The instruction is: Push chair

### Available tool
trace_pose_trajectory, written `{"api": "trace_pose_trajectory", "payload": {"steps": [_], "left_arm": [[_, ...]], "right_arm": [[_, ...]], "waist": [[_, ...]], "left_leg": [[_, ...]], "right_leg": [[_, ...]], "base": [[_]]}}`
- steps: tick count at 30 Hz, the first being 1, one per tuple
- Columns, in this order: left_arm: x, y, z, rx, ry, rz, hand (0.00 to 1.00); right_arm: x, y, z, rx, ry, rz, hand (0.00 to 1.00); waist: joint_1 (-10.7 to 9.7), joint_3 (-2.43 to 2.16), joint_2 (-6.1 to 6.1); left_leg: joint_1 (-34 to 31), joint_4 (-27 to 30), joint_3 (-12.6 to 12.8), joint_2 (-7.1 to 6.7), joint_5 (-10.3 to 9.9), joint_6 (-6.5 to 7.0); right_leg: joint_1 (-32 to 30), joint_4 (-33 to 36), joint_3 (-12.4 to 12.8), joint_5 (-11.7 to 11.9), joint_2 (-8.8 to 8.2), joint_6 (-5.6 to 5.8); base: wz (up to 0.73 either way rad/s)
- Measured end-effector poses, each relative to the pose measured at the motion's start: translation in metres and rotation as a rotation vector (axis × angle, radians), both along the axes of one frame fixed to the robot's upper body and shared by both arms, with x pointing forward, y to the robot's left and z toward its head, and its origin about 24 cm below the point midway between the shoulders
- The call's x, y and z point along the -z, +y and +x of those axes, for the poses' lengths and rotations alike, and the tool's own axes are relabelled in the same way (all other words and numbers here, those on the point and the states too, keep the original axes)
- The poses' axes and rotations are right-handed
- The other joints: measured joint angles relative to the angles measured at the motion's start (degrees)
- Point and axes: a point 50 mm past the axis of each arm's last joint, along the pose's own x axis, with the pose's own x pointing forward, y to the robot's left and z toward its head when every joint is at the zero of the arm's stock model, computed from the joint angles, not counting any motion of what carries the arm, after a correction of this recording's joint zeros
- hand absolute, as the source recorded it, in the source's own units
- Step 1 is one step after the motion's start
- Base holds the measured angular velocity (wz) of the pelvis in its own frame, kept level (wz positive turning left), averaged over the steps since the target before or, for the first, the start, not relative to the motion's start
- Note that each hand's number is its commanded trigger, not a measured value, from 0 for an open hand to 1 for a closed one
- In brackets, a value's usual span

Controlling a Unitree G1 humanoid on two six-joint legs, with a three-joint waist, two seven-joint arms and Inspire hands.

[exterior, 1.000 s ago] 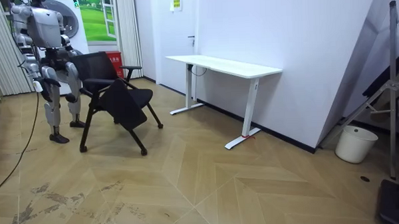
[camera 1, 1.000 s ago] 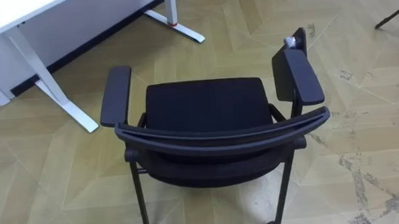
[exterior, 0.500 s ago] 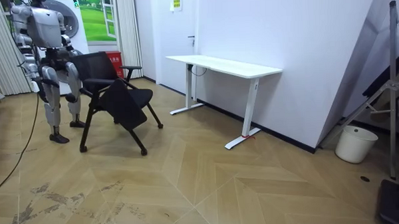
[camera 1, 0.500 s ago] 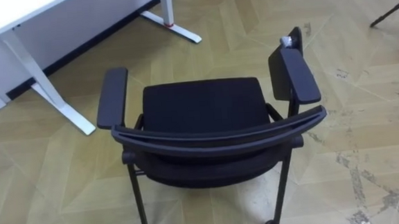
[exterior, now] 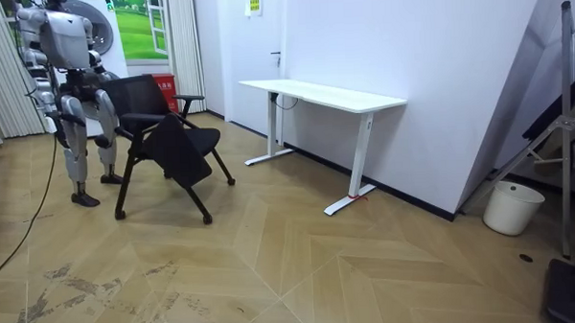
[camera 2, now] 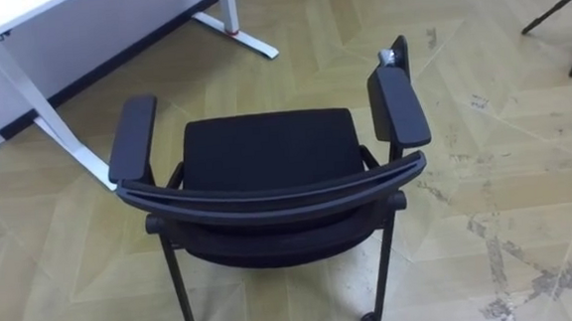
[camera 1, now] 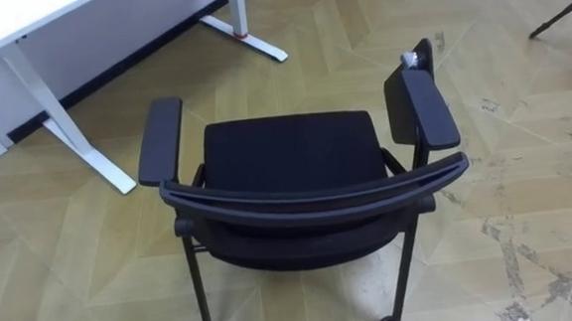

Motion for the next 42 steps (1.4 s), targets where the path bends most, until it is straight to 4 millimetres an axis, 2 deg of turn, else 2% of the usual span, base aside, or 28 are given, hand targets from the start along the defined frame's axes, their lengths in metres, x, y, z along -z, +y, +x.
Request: {"api": "trace_pose_trajectory", "payload": {"steps": [10,11,15,18,20,21,24,26,27,29,30,33,34,35,36,38,41,42], "left_arm": [[0.001,0.008,-0.025,-0.28,0.039,0.016,0.0],[0.0,0.01,-0.025,-0.309,0.037,0.021,0.0],[-0.002,0.018,-0.023,-0.437,0.016,0.051,0.0],[-0.007,0.031,-0.009,-0.527,-0.039,0.078,0.0],[-0.018,0.05,0.017,-0.562,-0.126,0.132,0.0],[-0.021,0.055,0.024,-0.562,-0.148,0.15,0.0],[-0.036,0.076,0.048,-0.566,-0.236,0.229,0.0],[-0.056,0.091,0.073,-0.523,-0.342,0.307,0.0],[-0.061,0.095,0.078,-0.507,-0.364,0.329,0.0],[-0.083,0.105,0.104,-0.443,-0.45,0.42,0.0],[-0.089,0.108,0.11,-0.419,-0.47,0.448,0.0],[-0.125,0.121,0.143,-0.259,-0.578,0.604,0.0],[-0.147,0.124,0.158,-0.188,-0.648,0.679,0.0],[-0.167,0.125,0.171,-0.126,-0.715,0.75,0.0],[-0.176,0.126,0.175,-0.1,-0.742,0.779,0.0],[-0.209,0.124,0.191,0.051,-0.818,0.909,0.0],[-0.235,0.115,0.207,0.242,-0.86,0.996,0.0],[-0.238,0.114,0.21,0.274,-0.861,1.0,0.0]], "right_arm": [[0.0,-0.007,-0.014,0.102,0.02,-0.012,0.0],[-0.001,-0.008,-0.016,0.112,0.021,-0.014,0.0],[-0.002,-0.012,-0.016,0.122,0.022,-0.029,0.0],[-0.003,-0.019,-0.017,0.114,0.036,-0.065,0.0],[-0.005,-0.026,-0.015,0.105,0.038,-0.089,0.0],[-0.006,-0.028,-0.015,0.101,0.037,-0.097,0.0],[-0.009,-0.041,-0.011,0.11,0.018,-0.132,0.0],[-0.01,-0.043,-0.011,0.087,0.025,-0.148,0.0],[-0.01,-0.043,-0.011,0.086,0.025,-0.151,0.0],[-0.01,-0.043,-0.011,0.079,0.029,-0.154,0.0],[-0.01,-0.043,-0.01,0.078,0.028,-0.153,0.0],[-0.01,-0.043,-0.006,0.035,0.017,-0.151,0.0],[-0.01,-0.043,-0.006,0.029,0.017,-0.147,0.0],[-0.01,-0.043,-0.007,0.029,0.018,-0.145,0.0],[-0.01,-0.043,-0.007,0.028,0.016,-0.144,0.0],[-0.011,-0.044,-0.003,0.018,0.004,-0.129,0.0],[-0.011,-0.044,-0.002,0.013,0.0,-0.12,0.0],[-0.011,-0.044,-0.002,0.013,0.0,-0.119,0.0]], "waist": [[0.2,-0.07,0.1],[0.2,0.04,0.35],[0.56,0.03,0.66],[0.97,0.03,1.23],[1.49,0.1,1.69],[1.56,0.1,1.91],[1.36,-0.02,3.49],[1.62,-0.22,3.98],[1.65,-0.26,4.18],[1.62,-0.31,4.68],[1.62,-0.36,4.89],[1.37,-0.42,5.26],[1.42,-0.39,5.24],[1.4,-0.35,5.35],[1.44,-0.38,5.47],[0.53,-0.09,6.04],[-0.25,0.12,6.72],[-0.27,0.12,6.9]], "left_leg": [[0.69,0.13,0.07,0.03,-0.37,0.01],[0.91,0.11,0.07,0.06,-0.41,0.03],[1.44,0.17,0.19,0.08,-0.57,0.04],[2.25,0.22,0.19,0.07,-0.57,0.05],[2.14,0.57,0.19,0.07,-0.58,0.04],[2.14,0.63,0.2,0.07,-0.6,0.05],[2.33,1.08,0.23,0.09,-1.01,0.1],[2.09,1.02,0.24,0.11,-1.01,0.1],[2.11,1.03,0.25,0.11,-1.01,0.1],[2.1,1.22,0.23,0.09,-1.0,0.11],[2.1,1.18,0.21,0.09,-0.99,0.12],[1.31,1.2,0.07,0.07,-1.0,0.12],[1.15,1.21,-0.05,0.07,-0.99,0.12],[1.2,1.16,-0.11,0.06,-0.99,0.13],[1.25,1.11,-0.08,0.06,-0.99,0.13],[1.17,1.12,-0.09,0.04,-0.99,0.13],[0.8,1.08,-0.17,0.04,-0.99,0.13],[0.77,1.1,-0.17,0.04,-0.99,0.13]], "right_leg": [[0.65,0.54,0.01,-0.1,-0.05,0.09],[0.7,0.8,-0.02,-0.11,-0.06,0.09],[1.24,0.83,0.14,-0.11,-0.06,0.1],[2.04,0.96,0.13,-0.11,-0.05,0.1],[2.03,0.96,0.23,-0.11,-0.05,0.09],[2.06,0.97,0.33,-0.11,-0.05,0.09],[2.48,0.98,0.22,-0.11,-0.05,0.09],[2.22,1.01,0.34,-0.1,-0.04,0.09],[2.19,1.01,0.34,-0.11,-0.04,0.09],[2.16,1.03,0.32,-0.11,-0.03,0.09],[2.13,1.03,0.31,-0.1,-0.03,0.09],[1.49,0.94,0.32,-0.1,-0.02,0.09],[1.4,0.92,0.28,-0.1,-0.02,0.09],[1.45,0.9,0.29,-0.1,-0.02,0.09],[1.46,0.88,0.29,-0.1,-0.02,0.1],[1.35,0.83,0.28,-0.1,-0.05,0.1],[1.06,0.77,0.15,-0.11,-0.05,0.11],[1.05,0.77,0.08,-0.12,-0.05,0.13]], "base": [[0.0],[0.0],[-0.01],[0.0],[0.0],[0.0],[0.0],[0.0],[0.0],[0.0],[0.0],[0.01],[0.05],[0.0],[0.0],[0.0],[0.0],[0.0]]}}
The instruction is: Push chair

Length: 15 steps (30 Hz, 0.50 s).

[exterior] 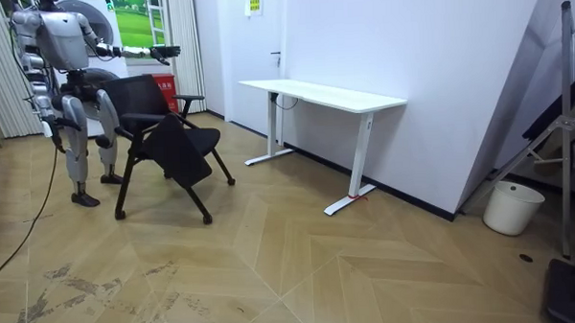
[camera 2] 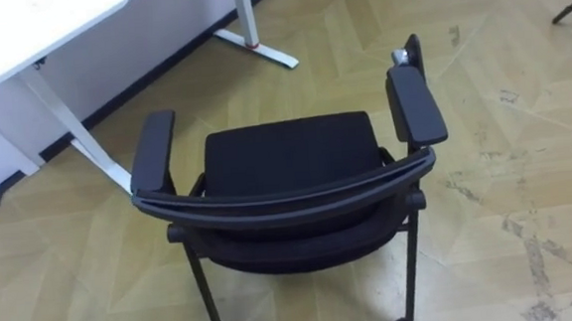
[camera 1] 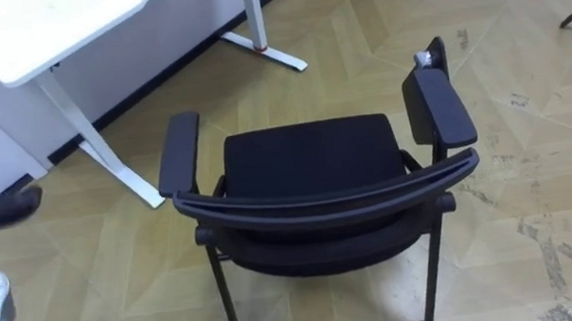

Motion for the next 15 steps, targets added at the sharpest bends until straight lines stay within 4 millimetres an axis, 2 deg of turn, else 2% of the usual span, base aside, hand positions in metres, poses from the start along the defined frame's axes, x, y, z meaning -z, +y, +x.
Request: {"api": "trace_pose_trajectory", "payload": {"steps": [5,8,11,13,15], "left_arm": [[-0.025,-0.025,0.025,0.206,0.04,0.076,0.0],[-0.024,-0.04,0.03,0.313,0.097,0.11,0.0],[-0.018,-0.051,0.033,0.395,0.153,0.099,0.0],[-0.015,-0.061,0.035,0.47,0.202,0.087,0.0],[-0.021,-0.067,0.035,0.527,0.22,0.086,0.0]], "right_arm": [[-0.002,-0.004,0.0,-0.01,-0.008,0.008,0.0],[-0.003,-0.008,0.004,-0.028,-0.011,-0.004,0.0],[-0.004,-0.012,0.004,-0.034,-0.005,-0.019,0.0],[-0.005,-0.014,0.005,-0.038,-0.007,-0.024,0.0],[-0.005,-0.014,0.006,-0.04,-0.01,-0.022,0.0]], "waist": [[-1.29,0.12,0.4],[-1.98,0.33,1.06],[-2.68,0.01,1.72],[-3.1,-0.06,2.04],[-3.45,0.03,1.91]], "left_leg": [[-0.57,0.59,-0.08,-0.03,0.0,0.0],[-0.54,0.62,0.04,-0.04,0.0,0.0],[-0.58,0.62,0.11,-0.04,0.0,0.0],[-0.58,0.75,0.24,-0.04,0.01,0.01],[-0.69,0.87,0.22,-0.04,0.01,0.01]], "right_leg": [[-0.52,0.05,0.08,-0.03,-0.08,0.04],[-0.51,0.07,0.28,-0.03,-0.08,0.04],[-0.63,0.07,0.46,-0.03,-0.07,0.05],[-0.67,0.05,0.85,-0.04,-0.05,0.05],[-0.72,0.04,0.86,-0.09,-0.05,0.03]], "base": [[0.01],[-0.02],[-0.01],[-0.03],[0.0]]}}
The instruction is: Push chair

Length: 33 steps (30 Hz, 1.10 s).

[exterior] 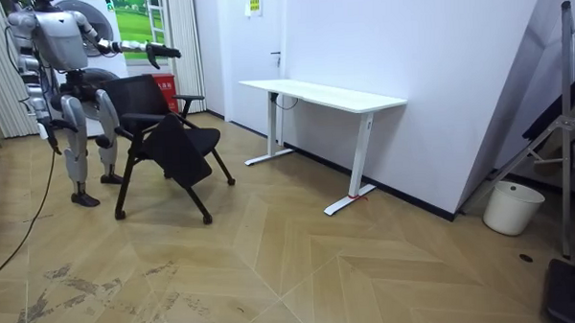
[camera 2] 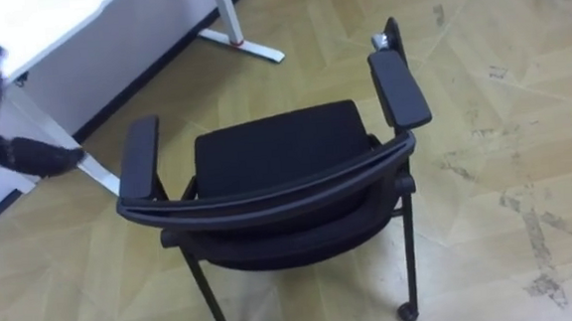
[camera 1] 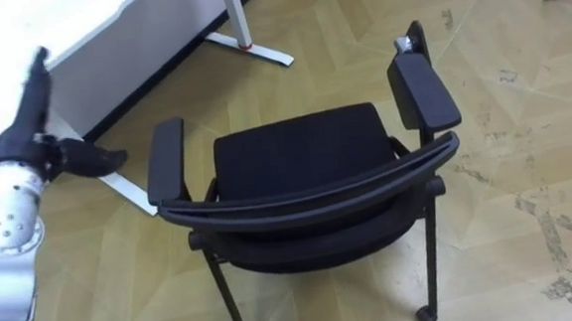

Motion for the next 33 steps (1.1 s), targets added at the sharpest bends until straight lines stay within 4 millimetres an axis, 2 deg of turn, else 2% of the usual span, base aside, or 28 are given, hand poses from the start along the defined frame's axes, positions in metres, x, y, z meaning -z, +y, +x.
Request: {"api": "trace_pose_trajectory", "payload": {"steps": [4,8,12,15,17,20,22,25,33], "left_arm": [[-0.015,-0.011,0.005,0.143,0.058,0.022,0.0],[-0.01,-0.015,0.005,0.233,0.214,0.088,0.0],[-0.005,-0.017,0.004,0.272,0.312,0.068,0.0],[-0.022,-0.018,0.002,0.324,0.333,0.107,0.0],[-0.041,-0.019,0.007,0.361,0.321,0.151,0.0],[-0.057,-0.016,0.01,0.378,0.329,0.185,0.0],[-0.059,-0.016,0.01,0.389,0.344,0.191,0.0],[-0.058,-0.016,0.009,0.406,0.38,0.186,0.0],[-0.049,-0.023,0.007,0.453,0.465,0.176,0.0]], "right_arm": [[0.0,0.001,0.003,-0.053,0.006,0.012,0.0],[0.0,0.001,0.0,-0.052,0.011,0.023,0.0],[0.0,-0.002,0.0,-0.033,0.014,0.017,0.0],[-0.001,-0.004,0.001,-0.033,0.021,0.021,0.0],[-0.001,-0.004,-0.001,-0.027,0.026,0.025,0.0],[-0.001,-0.004,-0.001,-0.028,0.027,0.025,0.0],[-0.001,-0.004,-0.001,-0.029,0.028,0.025,0.0],[-0.001,-0.004,0.001,-0.032,0.027,0.025,0.0],[-0.002,-0.007,0.001,-0.033,0.027,0.019,0.0]], "waist": [[-1.12,0.28,-0.54],[-1.43,0.15,-0.14],[-1.43,0.06,0.54],[-1.41,0.06,0.72],[-1.31,0.1,0.75],[-1.14,0.14,0.82],[-1.12,0.26,0.86],[-1.13,0.82,0.95],[-0.85,0.63,1.22]], "left_leg": [[-0.24,0.21,-0.03,-0.07,0.0,0.0],[-0.09,0.17,0.09,-0.1,0.0,0.0],[-0.12,0.16,0.11,-0.17,0.0,0.0],[-0.51,0.17,0.05,-0.17,0.0,0.0],[-0.81,0.14,-0.43,-0.17,0.0,0.0],[-0.71,0.08,-0.41,-0.18,0.0,0.0],[-0.69,0.08,-0.4,-0.17,0.0,0.0],[-0.96,0.1,-0.4,-0.17,0.0,0.0],[-1.36,0.25,-0.4,-0.21,0.0,0.0]], "right_leg": [[-0.17,0.04,0.86,-0.38,0.05,0.0],[-0.04,-0.07,1.08,-0.38,0.05,0.0],[-0.15,-0.11,1.57,-0.4,0.02,0.01],[-0.55,-0.09,1.89,-0.45,0.02,-0.04],[-0.65,-0.02,1.66,-0.45,0.02,-0.04],[-0.54,0.0,1.67,-0.45,0.01,-0.04],[-0.51,0.0,1.64,-0.45,0.0,-0.04],[-0.74,-0.01,1.46,-0.45,0.0,-0.04],[-1.03,-0.04,1.66,-0.49,-0.02,-0.03]], "base": [[0.0],[0.0],[-0.04],[0.02],[0.1],[0.02],[0.0],[0.0],[0.0]]}}
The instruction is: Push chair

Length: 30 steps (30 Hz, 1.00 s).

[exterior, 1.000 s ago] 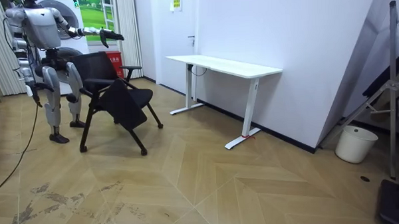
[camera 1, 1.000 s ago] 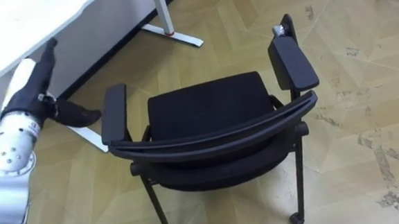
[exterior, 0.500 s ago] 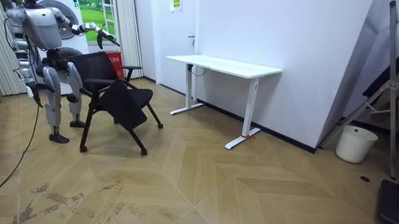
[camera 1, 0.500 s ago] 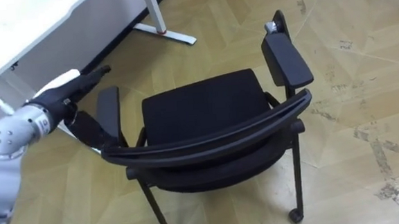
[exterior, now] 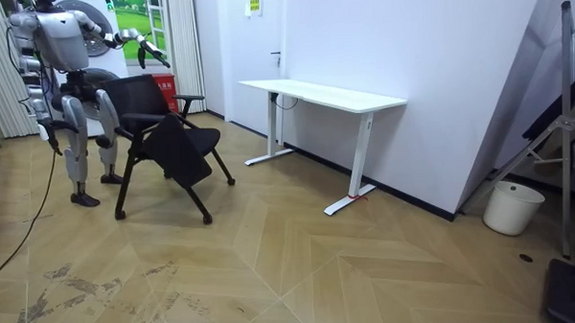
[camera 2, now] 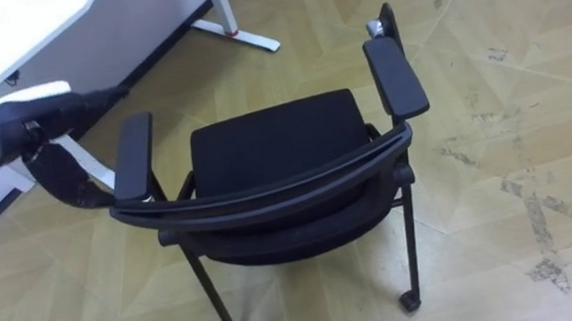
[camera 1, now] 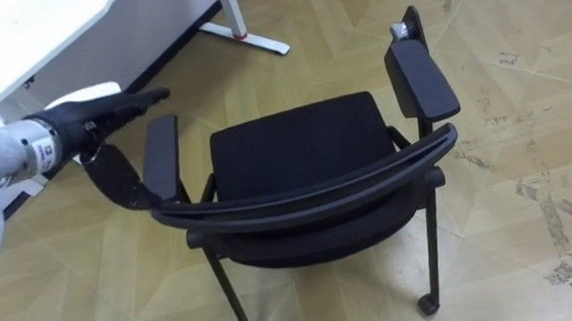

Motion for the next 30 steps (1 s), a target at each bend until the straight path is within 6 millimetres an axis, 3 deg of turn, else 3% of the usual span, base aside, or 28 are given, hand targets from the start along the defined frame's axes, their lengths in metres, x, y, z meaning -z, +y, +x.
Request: {"api": "trace_pose_trajectory", "payload": {"steps": [7,20,30], "left_arm": [[-0.001,-0.003,-0.001,0.022,0.013,-0.002,0.0],[0.004,-0.035,-0.008,0.176,0.048,0.052,0.0],[0.032,-0.062,-0.016,0.314,0.192,0.097,0.0]], "right_arm": [[0.0,-0.002,-0.004,0.016,0.013,-0.004,0.0],[-0.001,-0.002,0.003,-0.024,0.014,-0.01,0.0],[0.0,0.0,0.003,-0.038,0.033,-0.018,0.0]], "waist": [[-0.09,-0.39,0.55],[-0.56,-0.13,0.18],[-2.66,0.03,-0.03]], "left_leg": [[0.22,0.05,-0.1,-0.01,0.0,0.0],[-0.5,0.86,-0.46,-0.02,0.0,0.0],[-0.46,0.9,-0.59,-0.02,0.0,0.0]], "right_leg": [[0.25,0.04,0.22,0.0,0.0,0.0],[0.18,0.02,-0.34,-0.02,-0.06,-0.04],[0.47,0.04,-0.81,-0.01,-0.08,-0.04]], "base": [[0.0],[0.0],[0.02]]}}
